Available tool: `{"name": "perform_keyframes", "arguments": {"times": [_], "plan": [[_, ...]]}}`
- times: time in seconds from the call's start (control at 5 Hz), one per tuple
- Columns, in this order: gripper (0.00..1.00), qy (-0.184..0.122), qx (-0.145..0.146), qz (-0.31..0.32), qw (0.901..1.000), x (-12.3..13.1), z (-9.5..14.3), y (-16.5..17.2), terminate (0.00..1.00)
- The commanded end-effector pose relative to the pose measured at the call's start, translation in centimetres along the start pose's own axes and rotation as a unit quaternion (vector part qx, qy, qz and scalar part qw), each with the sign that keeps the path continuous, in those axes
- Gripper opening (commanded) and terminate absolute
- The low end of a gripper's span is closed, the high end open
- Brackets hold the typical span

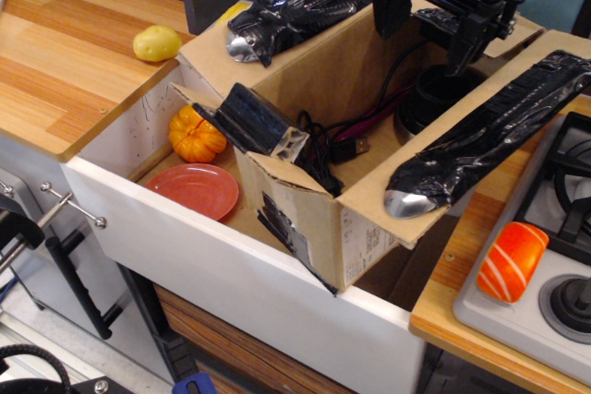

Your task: Open small4fbox flaps

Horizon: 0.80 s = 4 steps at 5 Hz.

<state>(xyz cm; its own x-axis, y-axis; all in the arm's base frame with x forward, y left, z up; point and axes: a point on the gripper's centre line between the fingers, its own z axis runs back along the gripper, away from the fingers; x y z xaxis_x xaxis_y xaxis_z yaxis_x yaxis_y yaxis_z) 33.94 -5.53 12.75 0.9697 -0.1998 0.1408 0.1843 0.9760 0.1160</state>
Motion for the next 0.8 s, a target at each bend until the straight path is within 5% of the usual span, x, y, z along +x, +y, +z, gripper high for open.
{"name": "perform_keyframes", "arguments": {"times": [0.0, 0.6], "plan": [[1.0, 0.0, 0.0, 0.0, 1.0, 0.0, 0.0, 0.0, 0.0], [1.0, -0.057, 0.003, -0.013, 0.9983, 1.5, -2.7, 0.9, 0.0]]}}
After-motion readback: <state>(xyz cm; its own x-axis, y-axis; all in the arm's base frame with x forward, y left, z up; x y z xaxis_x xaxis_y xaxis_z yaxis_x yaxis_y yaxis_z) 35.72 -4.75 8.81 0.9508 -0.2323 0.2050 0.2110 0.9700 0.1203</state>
